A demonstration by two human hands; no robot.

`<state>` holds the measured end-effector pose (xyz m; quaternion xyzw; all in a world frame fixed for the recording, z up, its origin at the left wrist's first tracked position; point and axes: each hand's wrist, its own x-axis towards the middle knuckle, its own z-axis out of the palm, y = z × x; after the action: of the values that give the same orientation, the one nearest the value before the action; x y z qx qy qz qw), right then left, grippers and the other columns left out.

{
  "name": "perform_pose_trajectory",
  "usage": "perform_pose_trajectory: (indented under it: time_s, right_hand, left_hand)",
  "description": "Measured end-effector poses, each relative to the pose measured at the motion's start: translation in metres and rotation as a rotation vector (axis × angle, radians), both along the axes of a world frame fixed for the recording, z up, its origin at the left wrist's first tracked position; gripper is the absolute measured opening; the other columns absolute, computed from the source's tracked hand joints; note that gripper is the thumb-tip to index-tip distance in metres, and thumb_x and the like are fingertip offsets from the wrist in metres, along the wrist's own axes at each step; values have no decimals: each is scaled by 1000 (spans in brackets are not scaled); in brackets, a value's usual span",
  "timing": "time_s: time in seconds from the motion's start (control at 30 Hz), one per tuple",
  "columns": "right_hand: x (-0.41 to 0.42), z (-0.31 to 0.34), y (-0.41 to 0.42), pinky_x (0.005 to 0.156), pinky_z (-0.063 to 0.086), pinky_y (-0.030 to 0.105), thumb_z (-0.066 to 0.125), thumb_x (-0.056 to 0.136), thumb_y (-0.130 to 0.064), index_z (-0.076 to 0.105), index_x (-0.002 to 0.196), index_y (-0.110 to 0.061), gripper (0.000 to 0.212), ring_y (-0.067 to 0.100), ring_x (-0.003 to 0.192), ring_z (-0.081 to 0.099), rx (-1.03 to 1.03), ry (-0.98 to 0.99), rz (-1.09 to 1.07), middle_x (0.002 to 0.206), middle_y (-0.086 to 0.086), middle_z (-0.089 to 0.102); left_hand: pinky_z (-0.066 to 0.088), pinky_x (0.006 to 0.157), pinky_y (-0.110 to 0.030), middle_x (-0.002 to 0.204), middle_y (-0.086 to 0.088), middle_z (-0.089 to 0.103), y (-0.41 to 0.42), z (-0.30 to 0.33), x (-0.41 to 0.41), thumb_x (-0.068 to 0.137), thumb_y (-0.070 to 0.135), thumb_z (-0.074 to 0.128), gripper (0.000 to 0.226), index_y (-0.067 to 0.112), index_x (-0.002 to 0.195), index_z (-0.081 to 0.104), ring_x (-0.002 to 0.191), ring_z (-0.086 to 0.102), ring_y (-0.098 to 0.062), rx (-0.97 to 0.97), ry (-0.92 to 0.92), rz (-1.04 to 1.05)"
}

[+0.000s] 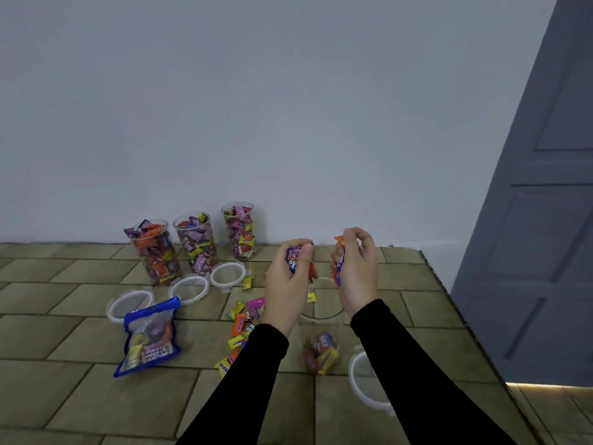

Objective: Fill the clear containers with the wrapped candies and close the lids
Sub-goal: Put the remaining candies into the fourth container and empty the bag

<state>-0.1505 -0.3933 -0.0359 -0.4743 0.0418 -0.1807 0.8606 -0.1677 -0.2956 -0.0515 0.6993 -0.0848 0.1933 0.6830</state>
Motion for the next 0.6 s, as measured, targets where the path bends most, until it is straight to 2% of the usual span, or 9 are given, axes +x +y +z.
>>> perform_pose_trajectory:
  time_s: [0.1, 0.17, 0.23, 0.33, 0.43, 0.5, 0.6]
  right_hand:
    - [0, -1, 0, 43, 26, 23, 48, 98, -18, 47, 93, -16, 6, 10, 46, 33, -30, 22, 8, 62, -2, 43]
    - [0, -2, -1, 44, 27, 23, 48, 98, -19, 48, 92, -17, 7, 9, 47, 34, -47, 23, 10, 66, -2, 45]
    - [0, -2, -1, 45, 27, 23, 48, 98, -19, 48, 91, -18, 8, 9, 48, 34, -54, 25, 16, 68, -3, 47]
    - [-1, -4, -1, 45, 27, 24, 48, 98, -20, 49, 91, -18, 7, 9, 48, 35, -40, 27, 27, 69, -3, 47]
    - [-2, -3, -1, 43, 27, 23, 48, 98, -20, 48, 91, -18, 7, 10, 48, 34, -33, 28, 27, 68, -2, 46]
    - [-2, -3, -1, 42, 27, 21, 48, 98, -19, 48, 90, -18, 8, 9, 47, 34, -26, 29, 25, 67, -2, 45]
    - [-2, -3, -1, 41, 27, 20, 48, 98, -19, 48, 91, -18, 7, 9, 47, 34, -28, 32, 29, 67, -2, 45]
  left_hand:
    - [51, 63, -44, 59, 0, 64, -4, -1, -2, 99, 31, 51, 14, 21, 96, 60, 64, 66, -26, -25, 2, 0]
    - [47, 52, -32, 62, -2, 66, -7, -2, -4, 99, 32, 51, 16, 20, 94, 59, 67, 70, -26, -19, 0, 24]
    - [48, 50, -27, 67, -3, 67, -9, -3, -5, 99, 32, 51, 18, 17, 93, 60, 68, 71, -22, -37, 14, 34]
    - [56, 57, -30, 68, 0, 63, -10, -5, -6, 98, 32, 52, 20, 17, 88, 61, 66, 65, -15, -62, 45, 43]
    - [56, 61, -36, 68, -4, 65, -10, -6, -6, 97, 32, 54, 22, 15, 85, 62, 65, 64, -18, -74, 53, 48]
    - [55, 59, -38, 74, -9, 69, -10, -7, -6, 97, 30, 56, 22, 14, 84, 64, 65, 64, -22, -74, 45, 52]
    - [47, 52, -35, 76, -5, 70, -7, -11, -5, 94, 27, 60, 15, 17, 83, 66, 55, 55, -19, -51, 30, 51]
